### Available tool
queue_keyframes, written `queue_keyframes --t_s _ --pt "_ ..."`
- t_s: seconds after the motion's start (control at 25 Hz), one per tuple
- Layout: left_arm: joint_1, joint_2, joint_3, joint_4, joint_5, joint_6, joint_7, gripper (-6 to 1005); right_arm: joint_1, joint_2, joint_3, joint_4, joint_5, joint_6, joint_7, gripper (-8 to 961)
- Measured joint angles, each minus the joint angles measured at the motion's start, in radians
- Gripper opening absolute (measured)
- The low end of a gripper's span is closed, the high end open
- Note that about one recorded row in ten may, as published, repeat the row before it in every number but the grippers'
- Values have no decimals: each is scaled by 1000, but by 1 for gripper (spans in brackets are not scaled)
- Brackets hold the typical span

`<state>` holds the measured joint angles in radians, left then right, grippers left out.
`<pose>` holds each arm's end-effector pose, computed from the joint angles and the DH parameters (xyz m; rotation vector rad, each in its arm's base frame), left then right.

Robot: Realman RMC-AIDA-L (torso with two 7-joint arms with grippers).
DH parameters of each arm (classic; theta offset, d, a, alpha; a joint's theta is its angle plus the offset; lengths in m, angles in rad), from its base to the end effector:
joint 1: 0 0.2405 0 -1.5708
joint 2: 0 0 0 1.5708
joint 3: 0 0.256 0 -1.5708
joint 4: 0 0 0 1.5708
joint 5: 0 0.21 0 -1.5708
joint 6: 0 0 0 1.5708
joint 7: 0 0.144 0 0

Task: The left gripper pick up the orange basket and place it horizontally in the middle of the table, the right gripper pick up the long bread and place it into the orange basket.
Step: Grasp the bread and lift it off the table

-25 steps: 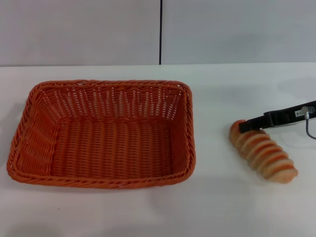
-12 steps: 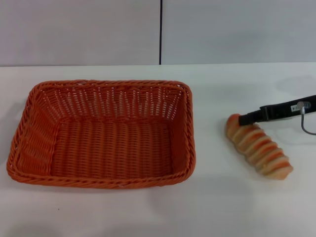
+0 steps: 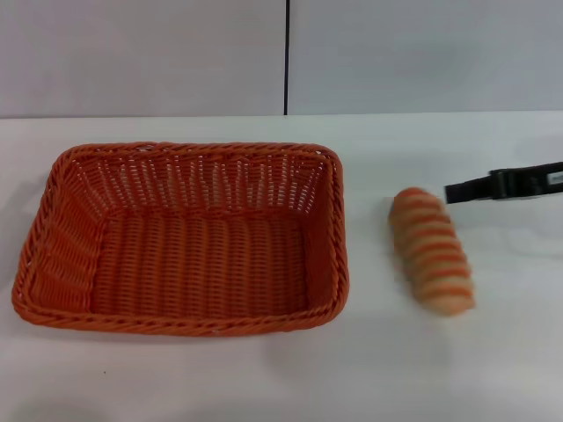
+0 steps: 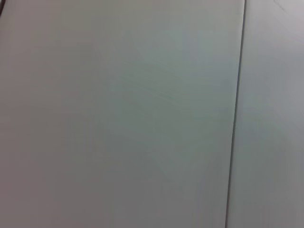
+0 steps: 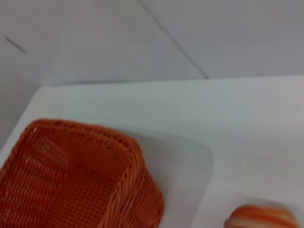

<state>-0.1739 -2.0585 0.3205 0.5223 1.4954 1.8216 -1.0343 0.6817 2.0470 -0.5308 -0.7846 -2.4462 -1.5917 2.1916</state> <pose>-0.3434 0.2251 0.0940 -1.8796 -0.4689 -1.1649 0.2641 0.3611 0.0308 -2.4978 1.5463 0.3335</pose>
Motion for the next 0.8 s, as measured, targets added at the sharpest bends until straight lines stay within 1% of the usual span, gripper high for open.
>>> queue_keyframes --t_s 0.04,0.08,0.24,0.36,0.56,0.64,0.8 --pt "1 0 0 -1 0 0 0 824 -30 1 -3 -44 30 -20 11 17" --pt "1 0 0 -1 -1 0 0 824 -30 1 -3 -44 30 -20 11 11" --pt "-1 0 0 -2 -1 -1 -1 823 -81 1 -5 -126 72 -66 24 1" --pt "-4 -1 0 -2 -1 -1 -1 823 -85 1 -7 -121 77 -74 24 5" --pt "-14 -2 5 -3 0 -3 -1 823 -77 -1 -39 -63 78 -58 13 12" --pt "-15 -3 6 -4 1 -4 -1 823 -67 -10 -43 -20 75 -26 18 15" --pt "-13 -3 6 -4 4 -4 -1 823 -64 -17 -44 -8 73 2 30 20"
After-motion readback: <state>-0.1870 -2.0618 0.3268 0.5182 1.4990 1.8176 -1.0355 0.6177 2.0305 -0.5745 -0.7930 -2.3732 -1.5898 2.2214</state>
